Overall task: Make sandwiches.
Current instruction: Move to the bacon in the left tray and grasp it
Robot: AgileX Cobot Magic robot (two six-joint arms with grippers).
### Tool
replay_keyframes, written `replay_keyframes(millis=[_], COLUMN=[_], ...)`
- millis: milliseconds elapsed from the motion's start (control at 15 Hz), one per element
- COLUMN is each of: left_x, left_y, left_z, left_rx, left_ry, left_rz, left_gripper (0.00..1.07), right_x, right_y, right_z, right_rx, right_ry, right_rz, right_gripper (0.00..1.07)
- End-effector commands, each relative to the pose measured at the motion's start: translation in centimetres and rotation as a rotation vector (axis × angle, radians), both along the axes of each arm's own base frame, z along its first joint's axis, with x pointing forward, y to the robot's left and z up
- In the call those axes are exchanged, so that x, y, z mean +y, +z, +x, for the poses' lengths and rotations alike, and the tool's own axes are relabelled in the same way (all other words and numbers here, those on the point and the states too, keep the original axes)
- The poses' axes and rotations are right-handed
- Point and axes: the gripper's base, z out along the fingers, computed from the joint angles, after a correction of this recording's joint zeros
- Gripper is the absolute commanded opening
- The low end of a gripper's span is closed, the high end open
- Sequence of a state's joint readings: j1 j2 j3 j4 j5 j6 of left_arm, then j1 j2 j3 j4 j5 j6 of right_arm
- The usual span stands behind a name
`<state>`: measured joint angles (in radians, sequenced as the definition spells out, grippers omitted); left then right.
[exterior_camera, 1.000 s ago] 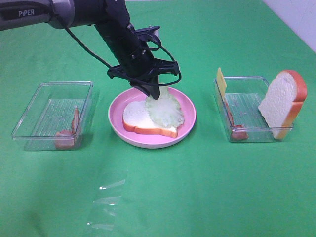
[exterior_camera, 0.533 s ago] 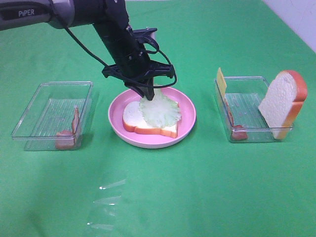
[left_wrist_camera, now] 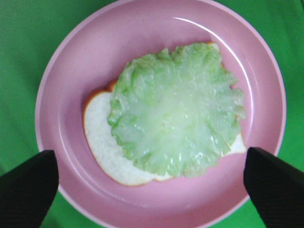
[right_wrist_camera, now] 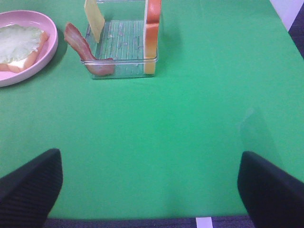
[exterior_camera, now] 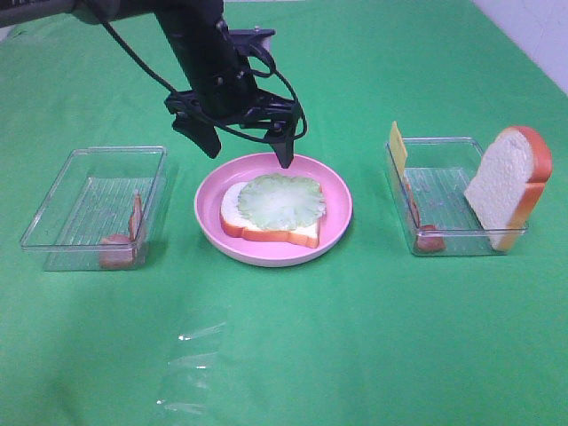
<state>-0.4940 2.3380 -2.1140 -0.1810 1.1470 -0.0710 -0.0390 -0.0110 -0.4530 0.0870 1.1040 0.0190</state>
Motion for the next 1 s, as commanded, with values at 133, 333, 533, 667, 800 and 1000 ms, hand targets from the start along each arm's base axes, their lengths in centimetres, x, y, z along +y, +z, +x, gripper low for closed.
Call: replay_keyframes(millis=[133,333,533,667,800,1000], left_x=[1.3,3.1,5.1,6.2,6.4,7.1], left_y=[4.3,6.8,5.6,3.5,2.1,0.6], left_z=[-1.9,-3.9,-6.0,-7.4,-7.9,-8.3], left_rx=[0.038,0.007,0.056,0.134,0.176,0.189], left_ry=[-0.009,0.033,0.101,0.145,0.176,0.224], left_rz=[0.084,0.143,0.25,0.305,0.317,0.303], left_gripper=[1.02,1.02,1.02,1.02,1.02,1.02], right_x=[0.0,0.0,0.0,0.0,0.0,0.0], right_y=[-0.1,-0.1,-0.1,-0.1,-0.1,-0.1], right_z=[-0.2,-0.2,-0.2,-0.2,-0.2,-0.2], right_rx=[-0.02,-0.02,-0.02,-0.02,-0.02,-0.02], right_ry=[0.01,0.01,0.01,0.01,0.01,0.01], right_rz=[-0.008,-0.008,-0.008,-0.008,-0.008,-0.008], right_gripper=[0.96,0.96,0.96,0.96,0.96,0.96])
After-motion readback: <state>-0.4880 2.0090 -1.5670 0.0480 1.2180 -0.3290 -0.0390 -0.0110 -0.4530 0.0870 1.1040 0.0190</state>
